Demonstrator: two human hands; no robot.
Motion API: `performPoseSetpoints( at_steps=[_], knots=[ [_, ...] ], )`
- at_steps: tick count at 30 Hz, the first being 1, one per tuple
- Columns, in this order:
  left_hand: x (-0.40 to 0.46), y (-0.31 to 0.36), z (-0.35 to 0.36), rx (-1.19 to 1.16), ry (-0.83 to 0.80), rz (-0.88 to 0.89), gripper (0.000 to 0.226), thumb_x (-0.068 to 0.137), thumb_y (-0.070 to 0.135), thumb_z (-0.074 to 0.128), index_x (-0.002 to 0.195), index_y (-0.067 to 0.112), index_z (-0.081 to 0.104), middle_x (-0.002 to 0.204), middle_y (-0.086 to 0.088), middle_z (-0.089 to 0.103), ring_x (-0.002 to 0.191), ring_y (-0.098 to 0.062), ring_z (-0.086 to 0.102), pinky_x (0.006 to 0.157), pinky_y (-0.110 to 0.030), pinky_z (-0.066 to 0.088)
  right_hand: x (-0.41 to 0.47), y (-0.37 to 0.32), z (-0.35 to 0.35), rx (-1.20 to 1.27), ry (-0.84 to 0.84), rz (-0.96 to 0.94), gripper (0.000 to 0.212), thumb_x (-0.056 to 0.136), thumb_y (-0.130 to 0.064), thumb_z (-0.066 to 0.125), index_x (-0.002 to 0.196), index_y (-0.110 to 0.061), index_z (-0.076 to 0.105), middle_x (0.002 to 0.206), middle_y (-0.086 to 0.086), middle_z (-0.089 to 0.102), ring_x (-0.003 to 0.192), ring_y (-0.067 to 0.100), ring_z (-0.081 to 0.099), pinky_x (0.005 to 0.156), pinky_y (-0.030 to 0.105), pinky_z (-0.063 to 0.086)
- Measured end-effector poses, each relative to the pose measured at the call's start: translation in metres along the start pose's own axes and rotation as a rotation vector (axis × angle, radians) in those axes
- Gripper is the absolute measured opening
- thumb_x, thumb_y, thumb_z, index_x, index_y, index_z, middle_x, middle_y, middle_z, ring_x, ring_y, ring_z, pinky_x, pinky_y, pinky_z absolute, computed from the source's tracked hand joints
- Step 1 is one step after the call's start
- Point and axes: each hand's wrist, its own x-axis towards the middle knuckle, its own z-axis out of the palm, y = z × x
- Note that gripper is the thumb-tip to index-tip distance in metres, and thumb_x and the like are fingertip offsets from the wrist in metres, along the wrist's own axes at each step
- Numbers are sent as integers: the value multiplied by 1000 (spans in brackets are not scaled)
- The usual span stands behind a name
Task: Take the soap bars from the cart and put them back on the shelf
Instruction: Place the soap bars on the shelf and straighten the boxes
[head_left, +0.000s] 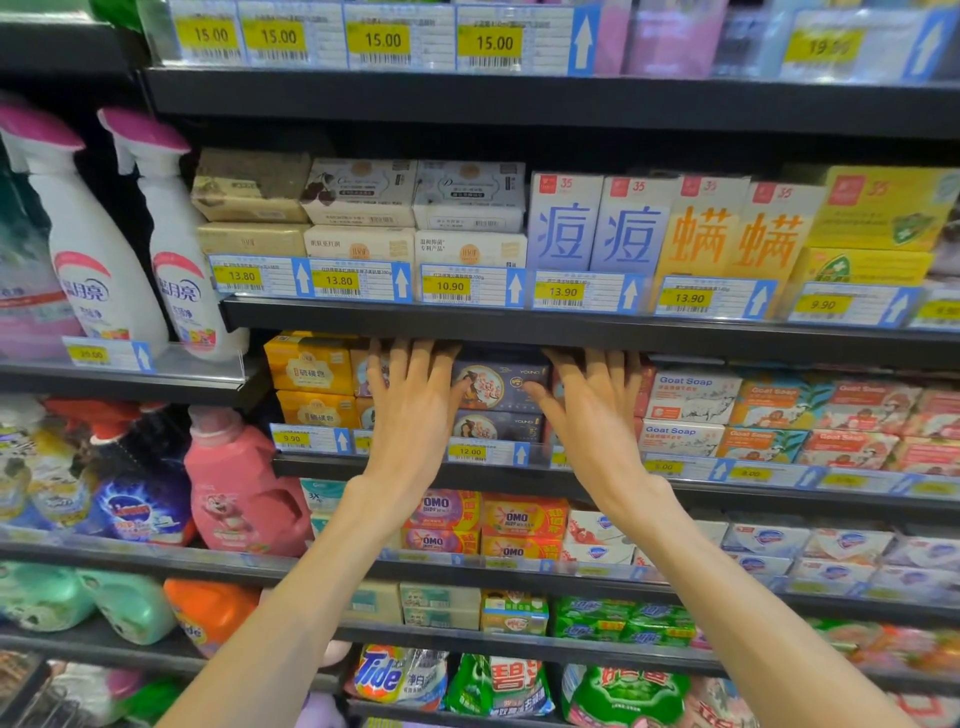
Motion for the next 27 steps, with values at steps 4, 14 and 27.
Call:
performPoseSetpoints(
  at_steps=[4, 14, 27],
  knots=[
    [0, 0, 0, -2, 2, -5, 41, 98, 34, 61, 133, 14, 57, 142, -15, 52, 138, -39, 40, 114, -63, 29, 0, 1, 1, 1, 8, -7, 45, 95, -51, 58, 131, -23, 60, 140, 10, 50, 138, 35, 32, 112, 56, 30],
    [-5, 49, -14, -120, 41, 162, 45, 99, 36, 55, 139, 16, 53, 137, -8, 53, 133, -32, 44, 120, -55, 22, -20, 31, -16, -67, 139, -16, 54, 95, -52, 56, 133, -15, 57, 132, 11, 53, 130, 34, 44, 118, 53, 24],
    [26, 101, 11, -83, -35, 107, 45, 92, 42, 62, 128, 14, 66, 131, -12, 62, 128, -41, 50, 112, -66, 31, -17, 97, -18, -150, 170, 28, 42, 92, -42, 67, 113, -6, 68, 134, 18, 54, 129, 44, 44, 115, 60, 26]
  ],
)
